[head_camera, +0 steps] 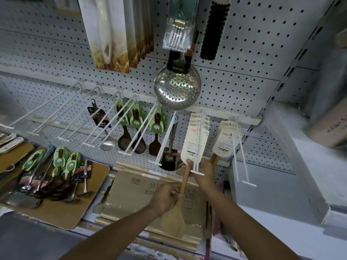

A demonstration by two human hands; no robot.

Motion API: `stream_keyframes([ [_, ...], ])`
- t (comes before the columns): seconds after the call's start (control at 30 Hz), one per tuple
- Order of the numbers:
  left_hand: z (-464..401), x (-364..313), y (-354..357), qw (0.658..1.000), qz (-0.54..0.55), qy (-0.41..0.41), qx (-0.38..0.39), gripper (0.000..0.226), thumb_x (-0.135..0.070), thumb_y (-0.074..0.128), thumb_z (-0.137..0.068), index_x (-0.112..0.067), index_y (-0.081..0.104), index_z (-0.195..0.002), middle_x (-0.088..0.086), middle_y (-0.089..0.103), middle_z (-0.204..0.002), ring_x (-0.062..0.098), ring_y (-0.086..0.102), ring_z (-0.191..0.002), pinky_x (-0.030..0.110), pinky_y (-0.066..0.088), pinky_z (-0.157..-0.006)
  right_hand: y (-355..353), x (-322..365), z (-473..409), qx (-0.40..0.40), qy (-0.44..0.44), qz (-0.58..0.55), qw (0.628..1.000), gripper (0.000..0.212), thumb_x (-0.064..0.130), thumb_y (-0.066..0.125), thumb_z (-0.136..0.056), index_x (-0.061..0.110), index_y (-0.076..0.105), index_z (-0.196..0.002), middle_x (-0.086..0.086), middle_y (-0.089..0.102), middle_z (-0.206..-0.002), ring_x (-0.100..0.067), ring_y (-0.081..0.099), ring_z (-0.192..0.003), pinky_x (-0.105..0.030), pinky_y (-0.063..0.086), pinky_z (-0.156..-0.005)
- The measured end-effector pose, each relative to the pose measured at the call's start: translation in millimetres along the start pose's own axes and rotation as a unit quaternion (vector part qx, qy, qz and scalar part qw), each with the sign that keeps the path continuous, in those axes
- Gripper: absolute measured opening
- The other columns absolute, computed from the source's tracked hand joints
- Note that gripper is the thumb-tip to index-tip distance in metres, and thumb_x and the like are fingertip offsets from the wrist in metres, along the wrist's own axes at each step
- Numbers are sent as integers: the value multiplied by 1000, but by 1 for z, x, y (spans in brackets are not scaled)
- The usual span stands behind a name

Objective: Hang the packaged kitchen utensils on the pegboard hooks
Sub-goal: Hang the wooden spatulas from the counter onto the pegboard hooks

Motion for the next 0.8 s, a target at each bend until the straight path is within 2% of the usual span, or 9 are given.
stream_keyframes([
  [0.1,-3,-10,0,1000,-9,1,0,23,-2,64,-91,-22,74,-99,-13,66,-76,-3,64,-65,29,56,-69,2,-2,-10,18,10,-11,1000,11,9,68,-89,15,71,-98,-14,73,-75,-38,69,-70,-56,57,-73],
  [0.2,-8,-12,-1,1000,-27,-1,6,24,-6,66,-92,-29,72,-90,-13,68,-80,0,66,-70,37,60,-78,1,1,-16,20,14,-16,1000,9,3,64,-91,10,68,-90,-11,71,-66,-35,66,-62,-51,54,-70],
  [0.27,-10,-13,-1,999,-52,2,4,18,-12,68,-91,-25,74,-103,-10,71,-91,5,68,-82,38,58,-85,1,1,-20,31,9,-13,999,7,5,63,-93,10,67,-93,-6,73,-66,-31,68,-61,-46,53,-71],
  [0.37,-9,-15,-14,988,-153,4,-25,46,-26,68,-93,-26,57,-137,-11,70,-116,7,66,-98,25,52,-88,-4,-3,-26,25,-8,95,995,29,29,71,-89,13,60,-110,17,74,-74,-4,71,-72,-38,54,-76],
  [0.43,-3,-16,-30,977,-204,24,-49,49,-31,64,-95,-29,50,-142,-14,66,-125,7,64,-106,26,51,-91,-10,-15,-29,32,6,155,987,51,46,74,-82,18,54,-118,17,73,-86,-3,70,-83,-43,57,-82],
  [0.53,11,-18,-58,958,-265,76,-79,44,-33,62,-96,-33,52,-139,-17,62,-130,5,62,-111,23,50,-93,-14,-30,-20,42,-6,287,957,34,44,67,-87,23,54,-109,13,66,-93,-15,67,-86,-48,57,-81],
  [0.67,36,-14,-100,941,-295,129,-105,34,-40,60,-97,-38,56,-131,-19,62,-130,2,60,-114,27,53,-96,6,-5,25,81,-68,336,936,22,31,67,-91,15,67,-107,10,66,-85,-18,64,-91,-16,44,-72],
  [0.73,50,-11,-120,932,-315,147,-103,31,-39,59,-97,-37,59,-129,-18,63,-127,2,59,-113,27,52,-96,32,3,38,145,-123,404,895,26,26,60,-96,12,65,-118,-2,69,-108,-18,62,-97,-7,36,-71],
  [0.8,66,-9,-142,924,-332,158,-104,31,-38,58,-98,-35,61,-128,-17,63,-127,3,59,-114,24,49,-97,59,14,48,189,-199,441,855,35,27,58,-97,17,58,-130,-1,61,-129,-15,57,-113,-16,36,-84],
])
Point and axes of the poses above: each hand's wrist, its own z-axis away from the middle knuckle, its own y-axis out of the palm, x = y × z, the point moved 8 cm from there along -z, towards the middle knuckle
